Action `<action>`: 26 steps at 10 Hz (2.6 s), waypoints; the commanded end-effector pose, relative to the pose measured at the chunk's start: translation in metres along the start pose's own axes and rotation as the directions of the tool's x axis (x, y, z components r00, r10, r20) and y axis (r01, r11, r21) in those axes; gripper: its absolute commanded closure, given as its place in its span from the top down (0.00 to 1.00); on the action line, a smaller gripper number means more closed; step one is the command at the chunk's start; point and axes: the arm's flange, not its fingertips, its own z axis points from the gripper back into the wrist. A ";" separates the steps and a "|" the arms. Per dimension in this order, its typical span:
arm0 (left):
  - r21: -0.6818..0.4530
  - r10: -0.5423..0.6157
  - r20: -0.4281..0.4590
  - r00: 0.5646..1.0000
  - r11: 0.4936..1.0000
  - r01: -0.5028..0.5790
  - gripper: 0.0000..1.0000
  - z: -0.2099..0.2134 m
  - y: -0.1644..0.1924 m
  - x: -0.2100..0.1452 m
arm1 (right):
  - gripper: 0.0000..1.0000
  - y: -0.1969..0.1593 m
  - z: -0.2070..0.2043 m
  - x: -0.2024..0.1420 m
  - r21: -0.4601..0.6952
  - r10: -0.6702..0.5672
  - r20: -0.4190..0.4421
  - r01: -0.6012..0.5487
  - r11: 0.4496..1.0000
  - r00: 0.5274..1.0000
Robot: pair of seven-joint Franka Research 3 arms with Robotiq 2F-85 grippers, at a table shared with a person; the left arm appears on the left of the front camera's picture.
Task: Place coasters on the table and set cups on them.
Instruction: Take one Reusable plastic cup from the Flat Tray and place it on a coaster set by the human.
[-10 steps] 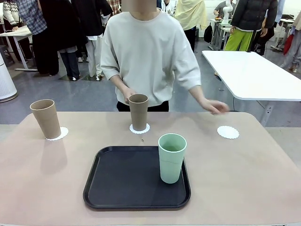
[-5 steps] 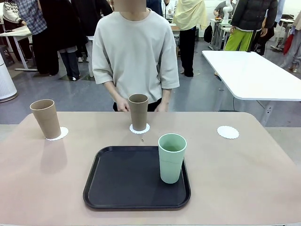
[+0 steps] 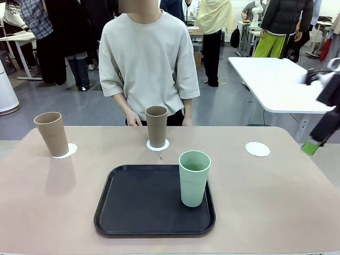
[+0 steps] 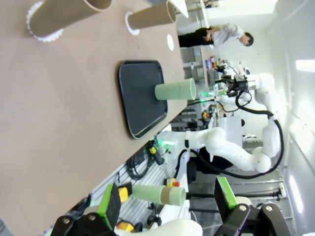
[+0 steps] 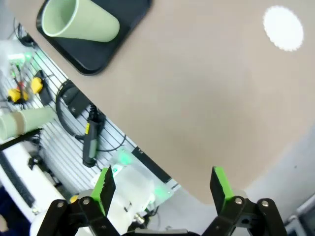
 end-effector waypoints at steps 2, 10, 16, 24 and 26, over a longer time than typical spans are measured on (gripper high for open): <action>-0.004 0.017 0.009 1.000 1.000 -0.017 1.00 0.001 -0.004 -0.001 | 1.00 0.029 -0.051 0.024 -0.079 0.117 -0.056 -0.121 0.989 0.992; -0.004 0.017 0.009 1.000 1.000 -0.017 1.00 0.001 -0.004 -0.001 | 1.00 0.034 -0.063 0.015 -0.116 0.373 0.057 -0.365 0.924 0.926; -0.004 0.017 0.009 1.000 1.000 -0.017 1.00 0.001 -0.004 -0.001 | 1.00 -0.001 -0.142 0.061 0.105 0.523 0.436 -0.619 0.779 0.732; -0.004 0.017 0.009 1.000 1.000 -0.017 1.00 0.001 -0.004 -0.001 | 1.00 0.001 -0.162 0.057 0.161 0.543 0.441 -0.659 0.735 0.714; -0.004 0.017 0.009 1.000 1.000 -0.017 1.00 0.001 -0.004 -0.001 | 1.00 -0.006 -0.175 0.061 0.011 0.658 0.610 -0.835 0.550 0.441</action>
